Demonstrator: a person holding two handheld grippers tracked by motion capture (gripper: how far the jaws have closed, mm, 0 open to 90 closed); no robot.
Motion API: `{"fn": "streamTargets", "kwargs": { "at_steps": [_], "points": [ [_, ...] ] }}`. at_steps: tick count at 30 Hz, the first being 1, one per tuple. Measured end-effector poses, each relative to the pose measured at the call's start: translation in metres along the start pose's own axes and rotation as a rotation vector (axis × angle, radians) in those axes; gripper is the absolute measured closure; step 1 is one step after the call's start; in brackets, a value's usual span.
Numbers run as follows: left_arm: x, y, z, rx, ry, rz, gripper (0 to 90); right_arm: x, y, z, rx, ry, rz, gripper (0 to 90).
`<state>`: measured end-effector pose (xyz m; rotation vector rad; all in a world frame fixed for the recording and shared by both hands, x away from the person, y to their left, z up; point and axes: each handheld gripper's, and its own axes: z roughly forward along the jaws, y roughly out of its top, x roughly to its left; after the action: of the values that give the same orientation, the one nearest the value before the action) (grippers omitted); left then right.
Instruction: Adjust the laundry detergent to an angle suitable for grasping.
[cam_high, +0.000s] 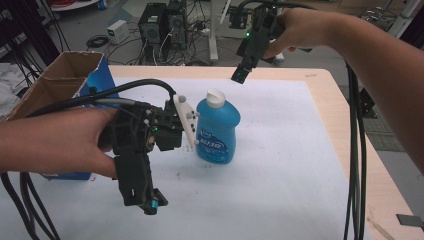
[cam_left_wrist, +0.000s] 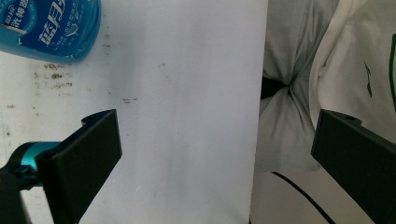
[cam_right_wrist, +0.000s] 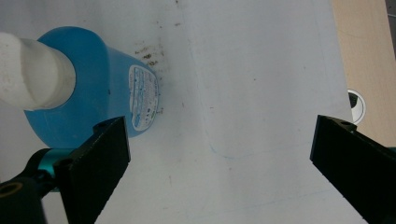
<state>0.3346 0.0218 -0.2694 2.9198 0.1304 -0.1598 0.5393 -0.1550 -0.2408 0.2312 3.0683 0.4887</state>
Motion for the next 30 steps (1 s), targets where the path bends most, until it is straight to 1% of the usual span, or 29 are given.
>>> {"fn": "streamTargets", "kwargs": {
  "at_steps": [4,5,6,10,14,15,18,20,24,25,27,30],
  "points": [
    [0.000,0.000,0.000,-0.007,0.004,-0.008,1.7,0.000,-0.001,0.002,0.005,0.004,-0.009,4.0],
    [0.000,0.000,-0.001,-0.006,0.013,-0.008,1.7,0.000,-0.001,0.002,0.011,0.005,-0.010,4.0],
    [-0.001,0.000,-0.001,-0.006,0.012,-0.009,1.7,0.000,-0.001,0.002,0.013,0.004,-0.010,4.0],
    [-0.002,-0.001,-0.003,-0.005,0.022,-0.014,1.7,0.000,-0.001,0.001,0.003,0.003,-0.005,4.0],
    [-0.004,-0.002,-0.003,-0.006,0.039,-0.022,1.7,0.002,0.000,0.000,0.000,-0.001,-0.014,4.0],
    [-0.005,-0.002,-0.003,-0.004,0.037,-0.022,1.7,0.003,0.000,-0.001,-0.004,0.001,-0.008,4.0],
    [-0.008,0.000,-0.005,0.006,0.044,-0.019,1.7,0.004,0.000,-0.002,-0.011,-0.002,-0.012,4.0],
    [-0.010,0.002,-0.006,-0.002,0.046,-0.027,1.7,0.005,-0.001,-0.003,-0.013,-0.004,-0.013,4.0],
    [-0.010,0.004,-0.007,-0.002,0.052,-0.020,1.7,0.007,-0.005,-0.005,-0.019,-0.006,-0.007,4.0],
    [-0.010,0.004,-0.007,-0.008,0.054,-0.027,1.7,0.008,-0.006,-0.005,-0.020,-0.003,-0.006,4.0],
    [-0.010,0.004,-0.007,-0.003,0.055,-0.024,1.7,0.008,-0.008,-0.005,-0.020,-0.006,-0.006,4.0],
    [-0.010,0.003,-0.007,0.000,0.050,-0.025,1.7,0.009,-0.010,-0.006,-0.027,-0.007,-0.004,4.0]
  ]
}}
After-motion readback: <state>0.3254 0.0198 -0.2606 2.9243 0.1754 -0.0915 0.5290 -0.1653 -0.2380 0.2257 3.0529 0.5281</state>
